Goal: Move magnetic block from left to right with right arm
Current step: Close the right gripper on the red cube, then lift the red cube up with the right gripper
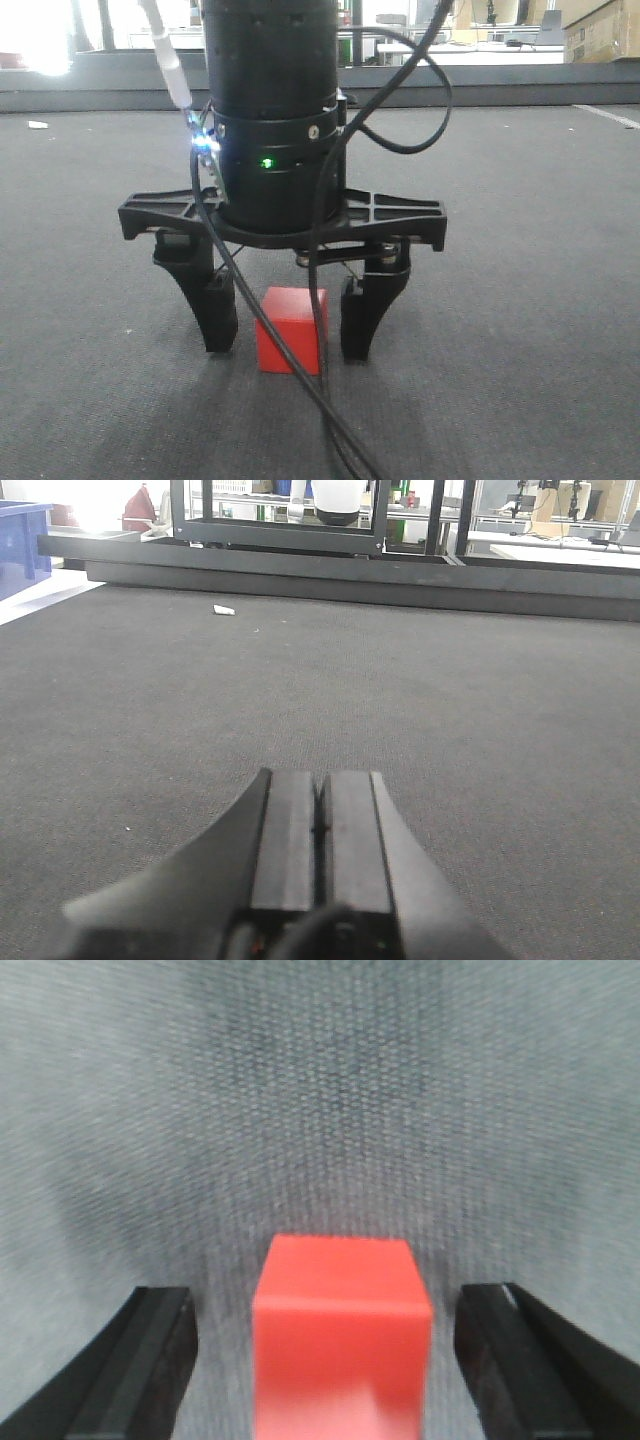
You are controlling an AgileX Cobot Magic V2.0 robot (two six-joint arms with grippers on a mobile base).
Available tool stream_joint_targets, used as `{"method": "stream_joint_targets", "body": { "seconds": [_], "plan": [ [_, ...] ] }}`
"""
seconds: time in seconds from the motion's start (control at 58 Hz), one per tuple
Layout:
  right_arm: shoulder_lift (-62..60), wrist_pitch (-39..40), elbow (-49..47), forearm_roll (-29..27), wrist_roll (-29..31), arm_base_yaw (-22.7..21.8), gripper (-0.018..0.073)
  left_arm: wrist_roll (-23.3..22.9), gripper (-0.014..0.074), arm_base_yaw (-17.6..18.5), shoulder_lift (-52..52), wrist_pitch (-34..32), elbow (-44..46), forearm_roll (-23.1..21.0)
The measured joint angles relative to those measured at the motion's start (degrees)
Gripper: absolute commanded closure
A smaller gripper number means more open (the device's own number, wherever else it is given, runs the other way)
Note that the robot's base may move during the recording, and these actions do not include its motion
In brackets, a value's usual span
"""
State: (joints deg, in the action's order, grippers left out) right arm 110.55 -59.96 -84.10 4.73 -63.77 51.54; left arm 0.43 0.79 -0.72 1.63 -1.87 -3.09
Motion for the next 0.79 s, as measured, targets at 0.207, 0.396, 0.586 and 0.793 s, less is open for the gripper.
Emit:
{"method": "stream_joint_targets", "body": {
  "seconds": [0.207, 0.396, 0.586, 0.793],
  "plan": [
    [0.1, 0.1, 0.0, -0.3, -0.1, -0.1, 0.0038, 0.0, 0.0722, 0.0, 0.0, 0.0, 0.0, 0.0],
    [0.1, 0.0, 0.0, -0.3, -0.2, -0.1, 0.0288, 0.0, 0.0722, 0.0, 0.0, 0.0, 0.0, 0.0],
    [0.0, -2.6, -0.1, -0.4, -0.2, -0.2, 0.0316, 0.0, 0.0722, 0.0, 0.0, 0.0, 0.0, 0.0],
    [-5.2, -5.5, -0.1, -0.4, 6.9, -0.6, 0.0316, 0.0, 0.0722, 0.0, 0.0, 0.0, 0.0, 0.0]
  ]
}}
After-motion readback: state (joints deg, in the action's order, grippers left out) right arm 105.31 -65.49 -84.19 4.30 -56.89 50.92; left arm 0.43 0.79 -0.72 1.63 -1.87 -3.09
